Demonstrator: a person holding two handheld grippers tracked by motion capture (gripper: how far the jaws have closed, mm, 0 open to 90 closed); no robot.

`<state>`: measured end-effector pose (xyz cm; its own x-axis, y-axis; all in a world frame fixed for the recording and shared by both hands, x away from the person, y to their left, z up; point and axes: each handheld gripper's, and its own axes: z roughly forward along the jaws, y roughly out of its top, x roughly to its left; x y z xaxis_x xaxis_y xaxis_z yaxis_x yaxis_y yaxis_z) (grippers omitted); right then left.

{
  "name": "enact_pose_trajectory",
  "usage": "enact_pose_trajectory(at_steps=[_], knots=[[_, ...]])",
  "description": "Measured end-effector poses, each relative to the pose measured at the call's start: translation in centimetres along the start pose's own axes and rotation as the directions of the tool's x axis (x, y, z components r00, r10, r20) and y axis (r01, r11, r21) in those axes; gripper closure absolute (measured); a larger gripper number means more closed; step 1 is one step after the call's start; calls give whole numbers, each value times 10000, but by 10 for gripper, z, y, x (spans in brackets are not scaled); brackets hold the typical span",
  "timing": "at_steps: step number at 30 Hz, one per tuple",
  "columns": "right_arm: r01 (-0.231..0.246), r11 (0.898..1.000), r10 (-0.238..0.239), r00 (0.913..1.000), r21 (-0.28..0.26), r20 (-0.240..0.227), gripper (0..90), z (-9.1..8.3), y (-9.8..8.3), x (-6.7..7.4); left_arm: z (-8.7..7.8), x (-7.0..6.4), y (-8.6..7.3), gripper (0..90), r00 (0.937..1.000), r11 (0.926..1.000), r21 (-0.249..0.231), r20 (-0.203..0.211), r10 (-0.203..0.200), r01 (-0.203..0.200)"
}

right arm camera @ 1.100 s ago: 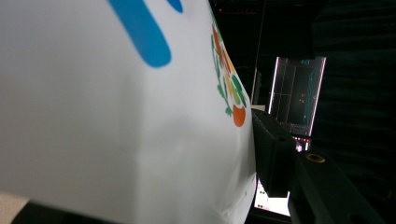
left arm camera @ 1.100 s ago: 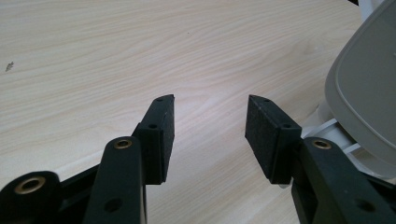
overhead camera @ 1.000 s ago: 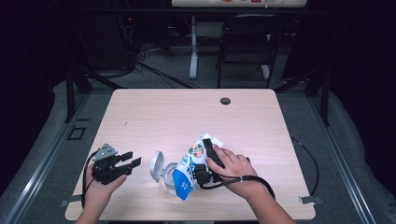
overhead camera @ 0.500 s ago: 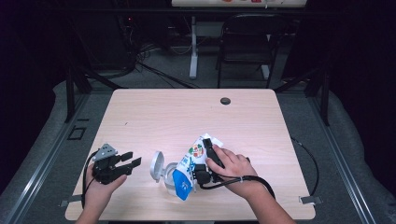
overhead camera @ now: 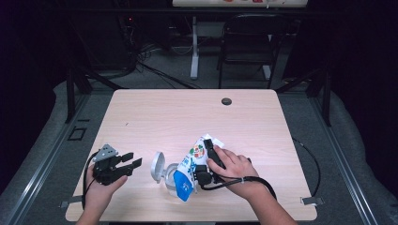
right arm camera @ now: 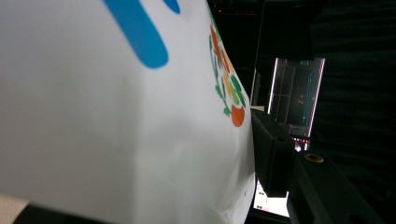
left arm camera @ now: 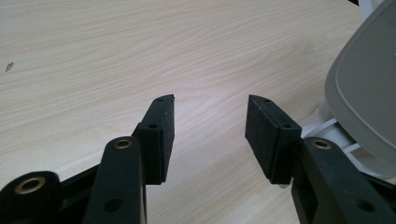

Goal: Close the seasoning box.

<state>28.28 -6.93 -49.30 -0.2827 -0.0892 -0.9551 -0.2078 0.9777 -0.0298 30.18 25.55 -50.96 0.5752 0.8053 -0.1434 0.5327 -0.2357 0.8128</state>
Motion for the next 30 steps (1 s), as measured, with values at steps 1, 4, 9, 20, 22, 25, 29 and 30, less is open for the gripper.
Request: enact_pose_trajectory(at_steps=[1, 4, 9, 20, 22, 25, 29, 30], knots=[[-6, 10000, 6, 10000, -1, -3, 587, 0, 0, 0, 0, 0, 0, 531, 10000, 10000, -2, 1, -1, 1], [-19, 10000, 19, 10000, -25, 3, 587, 0, 0, 0, 0, 0, 0, 531, 10000, 10000, 14, 7, 2, -2], [-18, 10000, 18, 10000, -5, -11, 588, 0, 0, 0, 0, 0, 0, 531, 10000, 10000, 1, 3, -4, 4], [38, 10000, -38, 10000, 13, -9, 590, -1, 0, 0, 0, 0, 0, 531, 10000, 10000, 17, 6, -18, 18], [44, 10000, -44, 10000, 4, 0, 591, -1, 0, 0, 0, 0, 0, 531, 10000, 10000, 13, 6, -17, 17], [114, 9999, -114, 9999, 76, -24, 591, -1, 1, -1, 0, 0, 0, 531, 10000, 10000, 17, 7, -32, 32], [53, 10000, -53, 10000, -1, -7, 591, -1, 0, -1, 0, 0, 0, 531, 10000, 10000, 26, 14, -51, 51], [59, 10000, -59, 10000, 3, 1, 591, -1, 0, 0, 0, 0, 0, 531, 10000, 10000, 18, 10, -45, 45]])
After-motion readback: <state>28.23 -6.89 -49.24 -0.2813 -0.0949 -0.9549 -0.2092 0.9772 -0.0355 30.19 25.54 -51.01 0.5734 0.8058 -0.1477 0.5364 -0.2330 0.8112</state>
